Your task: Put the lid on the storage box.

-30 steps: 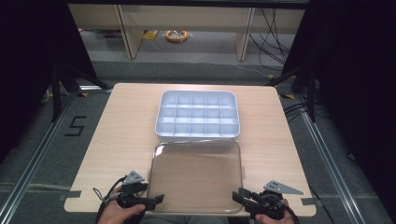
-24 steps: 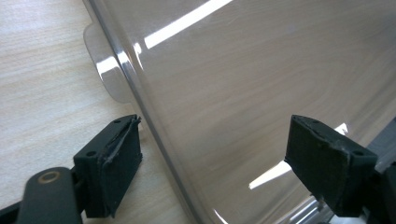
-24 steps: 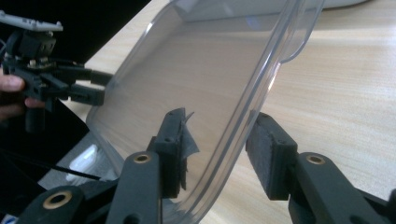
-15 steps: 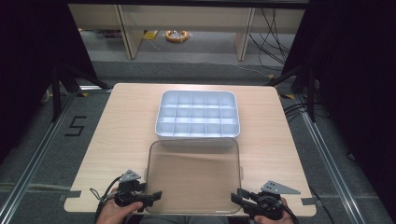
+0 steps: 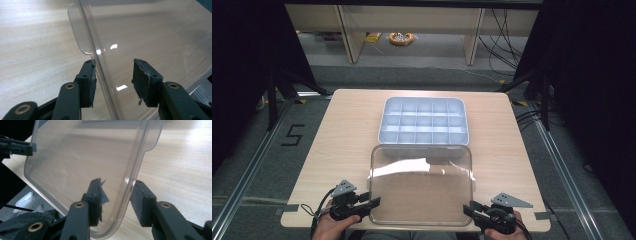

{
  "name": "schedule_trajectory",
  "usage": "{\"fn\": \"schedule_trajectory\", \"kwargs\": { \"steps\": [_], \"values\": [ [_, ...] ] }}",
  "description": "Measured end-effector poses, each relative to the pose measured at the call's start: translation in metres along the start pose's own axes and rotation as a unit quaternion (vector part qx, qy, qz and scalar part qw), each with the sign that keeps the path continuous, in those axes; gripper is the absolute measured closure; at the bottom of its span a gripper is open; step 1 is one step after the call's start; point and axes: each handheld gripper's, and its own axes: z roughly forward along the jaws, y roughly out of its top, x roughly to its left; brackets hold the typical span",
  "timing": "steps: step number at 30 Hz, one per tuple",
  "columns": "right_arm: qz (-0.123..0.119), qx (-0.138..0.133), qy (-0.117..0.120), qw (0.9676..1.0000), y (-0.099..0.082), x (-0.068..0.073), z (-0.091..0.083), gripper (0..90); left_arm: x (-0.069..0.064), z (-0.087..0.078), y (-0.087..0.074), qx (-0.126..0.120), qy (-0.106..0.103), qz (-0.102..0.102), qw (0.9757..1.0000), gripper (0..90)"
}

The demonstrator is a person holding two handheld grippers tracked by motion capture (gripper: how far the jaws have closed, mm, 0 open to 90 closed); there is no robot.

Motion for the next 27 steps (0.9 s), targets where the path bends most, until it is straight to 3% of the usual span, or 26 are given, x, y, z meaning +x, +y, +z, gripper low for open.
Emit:
{"fn": "schedule_trajectory", "kwargs": {
  "steps": [2, 4, 5, 6, 7, 8, 12, 13, 14, 17, 18, 20, 27],
  "values": [
    [-0.01, -0.016, 0.002, 0.9998, 0.001, -0.001, 0.002, 63.8, -0.002, -0.001, 0.002, -0.009, 0.003, -0.002, 1.0, 54.9],
    [-0.024, -0.016, -0.013, 0.9995, 0.003, -0.004, 0.0, 63.7, -0.002, -0.002, 0.004, -0.006, 0.005, 0.001, 1.0, 55.2],
    [-0.024, -0.016, -0.013, 0.9995, 0.003, -0.004, 0.0, 63.7, -0.002, -0.002, 0.004, -0.01, 0.005, 0.001, 0.9999, 55.2],
    [-0.004, -0.024, -0.001, 0.9997, 0.005, -0.001, 0.001, 63.6, -0.003, -0.003, 0.007, -0.014, 0.005, 0.005, 0.9999, 55.2],
    [-0.004, -0.024, -0.001, 0.9997, 0.005, -0.001, 0.001, 63.6, -0.003, -0.003, 0.007, -0.014, 0.005, 0.005, 0.9999, 55.3],
    [-0.022, -0.026, -0.008, 0.9994, 0.006, -0.004, 0.0, 63.6, -0.004, -0.004, 0.009, -0.017, 0.008, 0.008, 0.9998, 55.3],
    [-0.02, -0.032, -0.007, 0.9993, 0.012, -0.004, 0.0, 63.5, -0.004, -0.004, 0.014, -0.023, 0.011, 0.01, 0.9996, 55.6],
    [-0.003, -0.029, -0.012, 0.9995, 0.014, -0.002, 0.001, 63.2, -0.003, -0.004, 0.018, -0.027, 0.01, 0.006, 0.9996, 55.7],
    [-0.021, -0.037, -0.008, 0.999, 0.016, -0.005, 0.002, 63.2, -0.002, -0.004, 0.02, -0.03, 0.009, 0.008, 0.9995, 55.7],
    [-0.02, -0.028, -0.015, 0.9993, 0.02, -0.005, 0.002, 62.9, -0.002, -0.002, 0.024, -0.032, 0.012, 0.011, 0.9993, 55.7],
    [-0.01, -0.041, -0.016, 0.999, 0.021, -0.004, 0.004, 62.6, -0.002, -0.001, 0.026, -0.037, 0.013, 0.01, 0.9992, 55.7],
    [-0.023, -0.041, -0.018, 0.9987, 0.026, -0.008, 0.005, 62.1, -0.001, 0.002, 0.031, -0.036, 0.015, 0.009, 0.9992, 55.6],
    [-0.017, -0.049, -0.017, 0.9985, 0.041, -0.013, 0.01, 61.2, 0.004, 0.008, 0.047, -0.045, 0.016, 0.002, 0.9989, 55.2]
  ]
}}
